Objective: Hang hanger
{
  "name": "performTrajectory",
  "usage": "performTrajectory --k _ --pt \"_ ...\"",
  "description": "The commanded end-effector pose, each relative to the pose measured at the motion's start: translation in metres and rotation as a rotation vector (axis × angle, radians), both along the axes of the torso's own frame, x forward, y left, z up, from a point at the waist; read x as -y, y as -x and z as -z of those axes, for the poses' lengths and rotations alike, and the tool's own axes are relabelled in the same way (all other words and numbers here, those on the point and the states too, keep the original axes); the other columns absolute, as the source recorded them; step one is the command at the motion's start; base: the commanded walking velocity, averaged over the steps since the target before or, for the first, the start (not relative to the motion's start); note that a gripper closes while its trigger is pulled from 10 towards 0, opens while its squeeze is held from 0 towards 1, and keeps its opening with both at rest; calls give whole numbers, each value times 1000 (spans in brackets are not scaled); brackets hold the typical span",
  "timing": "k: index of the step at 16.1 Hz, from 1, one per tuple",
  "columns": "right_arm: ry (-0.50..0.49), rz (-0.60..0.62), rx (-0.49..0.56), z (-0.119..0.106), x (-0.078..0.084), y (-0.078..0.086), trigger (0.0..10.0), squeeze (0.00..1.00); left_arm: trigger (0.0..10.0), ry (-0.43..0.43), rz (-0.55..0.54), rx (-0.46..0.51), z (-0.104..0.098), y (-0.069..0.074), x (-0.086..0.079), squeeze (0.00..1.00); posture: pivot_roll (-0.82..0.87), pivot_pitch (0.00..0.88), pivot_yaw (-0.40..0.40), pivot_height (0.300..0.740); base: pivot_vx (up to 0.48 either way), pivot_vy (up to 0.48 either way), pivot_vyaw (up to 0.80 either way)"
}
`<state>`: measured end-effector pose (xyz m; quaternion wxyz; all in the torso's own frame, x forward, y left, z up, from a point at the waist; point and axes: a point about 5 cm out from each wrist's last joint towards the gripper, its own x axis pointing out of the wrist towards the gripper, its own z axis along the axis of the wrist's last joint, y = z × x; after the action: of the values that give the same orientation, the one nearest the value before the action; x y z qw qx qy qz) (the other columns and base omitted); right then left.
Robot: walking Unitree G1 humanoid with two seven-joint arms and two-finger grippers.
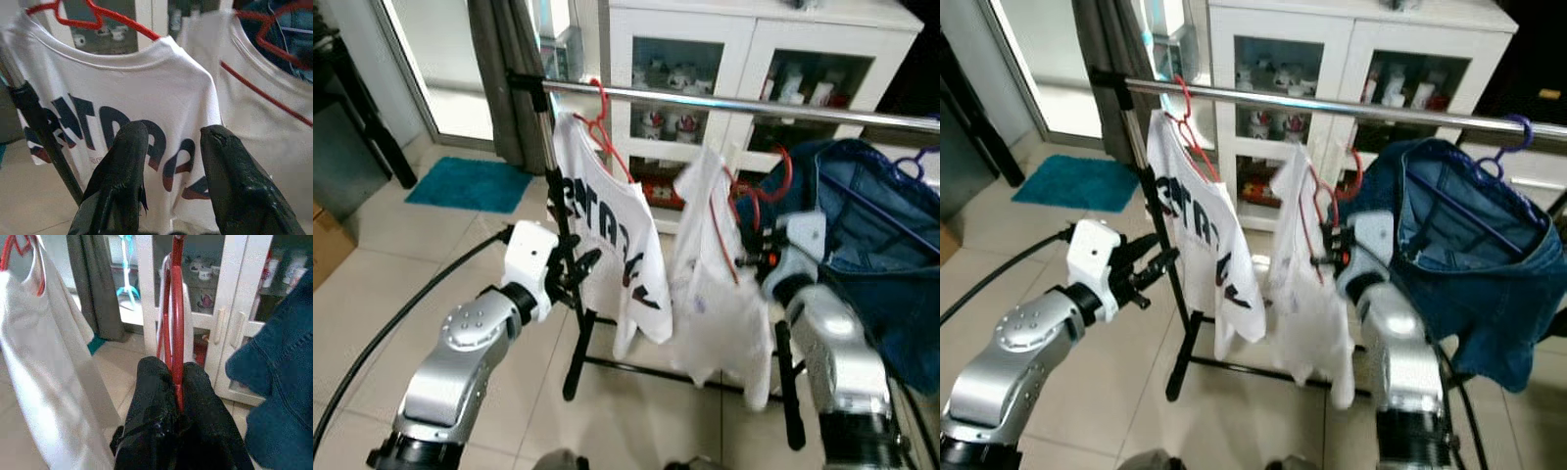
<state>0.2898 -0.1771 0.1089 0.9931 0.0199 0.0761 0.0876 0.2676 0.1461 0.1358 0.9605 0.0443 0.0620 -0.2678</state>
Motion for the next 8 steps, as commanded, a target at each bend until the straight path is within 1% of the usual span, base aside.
performTrajectory --k 1,2,3,4,5,8 --pt "9 7 20 -7 -3 3 0 0 10000 7 -23 4 -2 2 -3 0 -54 0 -20 740 0 0 0" --pt "18 28 3 -4 -4 7 0 0 10000 10 -31 -2 -1 2 -4 0 -54 0 -20 740 0 0 0" --pt "1 38 -16 -3 -6 11 0 0 10000 10 -31 -9 1 3 -5 0 -55 0 -17 740 0 0 0" --pt "-38 44 -27 -3 -9 13 0 0 10000 8 -29 -12 2 3 -4 0 -55 0 -16 740 0 0 0" --pt "-40 40 -30 -5 -10 14 0 0 10000 8 -29 -12 2 3 -5 0 -55 0 -17 740 0 0 0" --pt "-37 38 -25 -9 -12 16 0 0 10000 4 -38 -14 1 4 -7 0 -47 0 -30 740 -240 0 0"
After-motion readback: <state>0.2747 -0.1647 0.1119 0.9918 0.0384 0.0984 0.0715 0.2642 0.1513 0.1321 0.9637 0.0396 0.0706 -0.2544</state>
